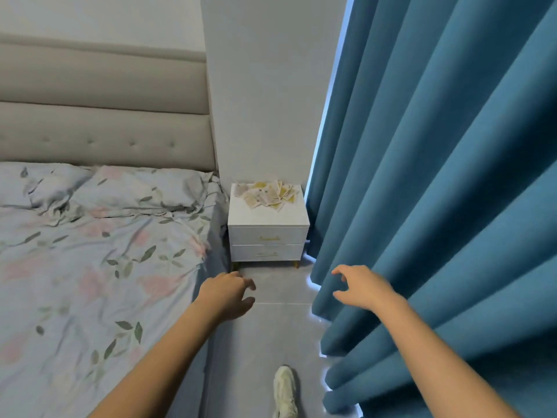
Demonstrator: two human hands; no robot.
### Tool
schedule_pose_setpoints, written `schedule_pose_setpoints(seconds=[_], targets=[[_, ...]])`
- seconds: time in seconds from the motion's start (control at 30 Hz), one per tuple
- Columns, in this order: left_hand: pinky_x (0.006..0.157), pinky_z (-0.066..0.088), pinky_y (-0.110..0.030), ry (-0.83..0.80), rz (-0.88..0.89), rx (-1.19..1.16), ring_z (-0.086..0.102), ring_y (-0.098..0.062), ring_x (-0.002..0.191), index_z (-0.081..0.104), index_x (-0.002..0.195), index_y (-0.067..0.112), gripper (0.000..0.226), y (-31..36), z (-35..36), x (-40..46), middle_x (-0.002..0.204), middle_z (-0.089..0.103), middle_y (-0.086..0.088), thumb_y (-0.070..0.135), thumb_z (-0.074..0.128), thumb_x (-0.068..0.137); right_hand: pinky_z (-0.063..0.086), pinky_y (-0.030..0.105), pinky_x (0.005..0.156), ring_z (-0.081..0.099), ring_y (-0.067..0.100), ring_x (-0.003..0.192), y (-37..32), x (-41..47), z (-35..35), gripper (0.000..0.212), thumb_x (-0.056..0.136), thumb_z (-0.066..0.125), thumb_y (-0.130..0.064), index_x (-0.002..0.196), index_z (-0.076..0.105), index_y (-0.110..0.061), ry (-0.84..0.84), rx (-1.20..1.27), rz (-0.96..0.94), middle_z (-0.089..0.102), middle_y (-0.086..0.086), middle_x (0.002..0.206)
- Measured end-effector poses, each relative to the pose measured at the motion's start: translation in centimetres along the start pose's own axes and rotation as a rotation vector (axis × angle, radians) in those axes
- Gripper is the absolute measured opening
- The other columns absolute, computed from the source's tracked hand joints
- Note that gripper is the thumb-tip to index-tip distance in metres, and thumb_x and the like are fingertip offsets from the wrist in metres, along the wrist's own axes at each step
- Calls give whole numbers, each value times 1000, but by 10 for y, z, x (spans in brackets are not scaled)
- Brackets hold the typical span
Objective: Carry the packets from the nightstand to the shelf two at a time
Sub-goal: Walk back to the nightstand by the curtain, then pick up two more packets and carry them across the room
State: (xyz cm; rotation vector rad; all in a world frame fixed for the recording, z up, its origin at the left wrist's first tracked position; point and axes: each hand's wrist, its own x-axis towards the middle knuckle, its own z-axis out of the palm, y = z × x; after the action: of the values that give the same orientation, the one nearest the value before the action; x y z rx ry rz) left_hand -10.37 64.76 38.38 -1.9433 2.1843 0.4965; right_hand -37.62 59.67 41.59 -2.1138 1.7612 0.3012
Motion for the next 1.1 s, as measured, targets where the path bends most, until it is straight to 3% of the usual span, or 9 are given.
schedule_pose_setpoints(seconds=[0.33, 0.47, 0.67, 0.83, 1.1], targets=[[92, 49, -37, 109, -101, -41, 56, -23, 117, 55, 128, 34, 38, -53, -89, 210, 130, 58, 1, 45, 44, 93, 52, 32, 82, 57, 17, 110, -12, 247, -99, 48, 86, 53, -30, 134, 48, -31, 24, -28, -152, 59, -5, 126], [93, 46, -36, 78, -151, -82, 54, -23, 120, 55, 127, 34, 37, -79, -108, 271, 132, 56, 1, 43, 43, 94, 53, 31, 80, 58, 17, 104, -24, 331, -130, 47, 88, 54, -30, 135, 47, -32, -3, -34, -195, 60, -6, 120], [93, 45, -35, 13, -199, -112, 53, -23, 121, 54, 129, 34, 37, -133, -119, 373, 132, 55, 1, 41, 44, 94, 51, 33, 89, 56, 18, 117, -40, 455, -147, 50, 89, 55, -31, 138, 45, -30, -89, -28, -223, 55, -3, 135], [91, 46, -34, 18, -208, -154, 54, -20, 120, 52, 131, 35, 37, -184, -124, 473, 132, 54, 5, 41, 43, 95, 52, 32, 87, 57, 19, 115, -55, 569, -141, 48, 90, 55, -32, 136, 46, -28, -91, 8, -182, 57, -3, 133], [89, 45, -33, -46, -249, -255, 52, -21, 120, 51, 132, 34, 37, -231, -87, 589, 131, 55, 5, 36, 43, 96, 53, 37, 84, 58, 26, 112, -72, 702, -73, 42, 91, 53, -26, 132, 48, -23, -163, 101, -117, 61, 3, 125]])
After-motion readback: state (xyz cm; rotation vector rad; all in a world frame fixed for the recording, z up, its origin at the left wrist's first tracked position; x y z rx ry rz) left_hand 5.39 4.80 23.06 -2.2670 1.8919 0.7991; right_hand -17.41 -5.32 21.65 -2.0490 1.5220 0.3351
